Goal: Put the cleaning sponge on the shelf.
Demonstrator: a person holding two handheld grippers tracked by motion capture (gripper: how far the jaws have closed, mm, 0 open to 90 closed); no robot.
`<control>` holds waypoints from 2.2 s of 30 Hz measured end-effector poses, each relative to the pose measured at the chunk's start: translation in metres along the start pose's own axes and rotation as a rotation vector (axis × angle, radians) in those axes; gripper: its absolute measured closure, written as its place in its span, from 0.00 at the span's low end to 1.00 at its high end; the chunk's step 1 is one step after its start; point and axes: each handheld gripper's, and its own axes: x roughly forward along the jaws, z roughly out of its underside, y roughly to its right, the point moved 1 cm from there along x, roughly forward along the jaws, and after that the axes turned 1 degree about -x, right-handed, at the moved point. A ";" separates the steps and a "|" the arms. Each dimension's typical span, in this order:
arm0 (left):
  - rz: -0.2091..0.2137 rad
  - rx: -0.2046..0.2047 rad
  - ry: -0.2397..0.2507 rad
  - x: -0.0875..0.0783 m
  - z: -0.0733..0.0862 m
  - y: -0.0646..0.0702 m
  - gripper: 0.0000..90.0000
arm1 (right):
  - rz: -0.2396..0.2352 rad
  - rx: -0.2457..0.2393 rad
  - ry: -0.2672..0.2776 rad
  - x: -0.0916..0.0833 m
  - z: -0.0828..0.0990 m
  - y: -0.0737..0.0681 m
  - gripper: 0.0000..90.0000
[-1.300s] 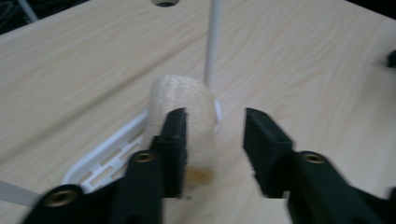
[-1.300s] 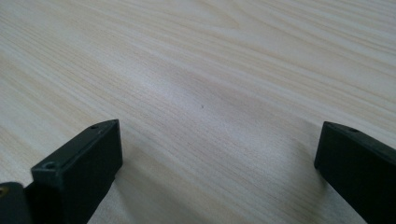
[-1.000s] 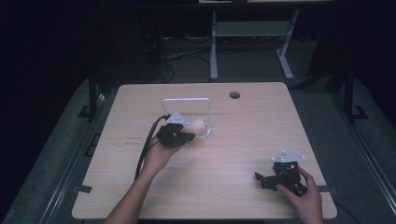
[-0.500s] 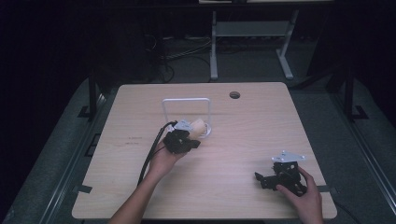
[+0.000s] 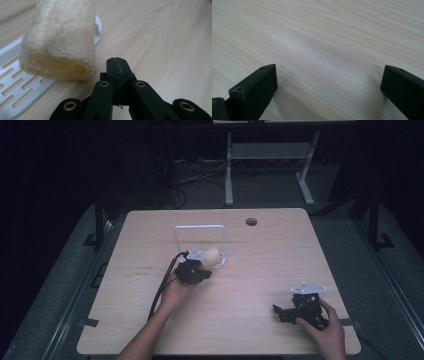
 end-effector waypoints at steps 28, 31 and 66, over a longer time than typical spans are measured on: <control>-0.097 -0.090 0.024 -0.015 0.015 -0.037 1.00 | 0.000 0.000 0.000 0.000 0.000 0.000 0.01; -0.098 -0.096 0.024 -0.016 0.016 -0.039 1.00 | 0.000 0.000 0.000 0.000 0.000 0.000 0.01; -0.100 -0.104 0.046 -0.046 0.027 -0.033 0.95 | 0.000 0.000 0.000 0.000 0.000 0.000 0.01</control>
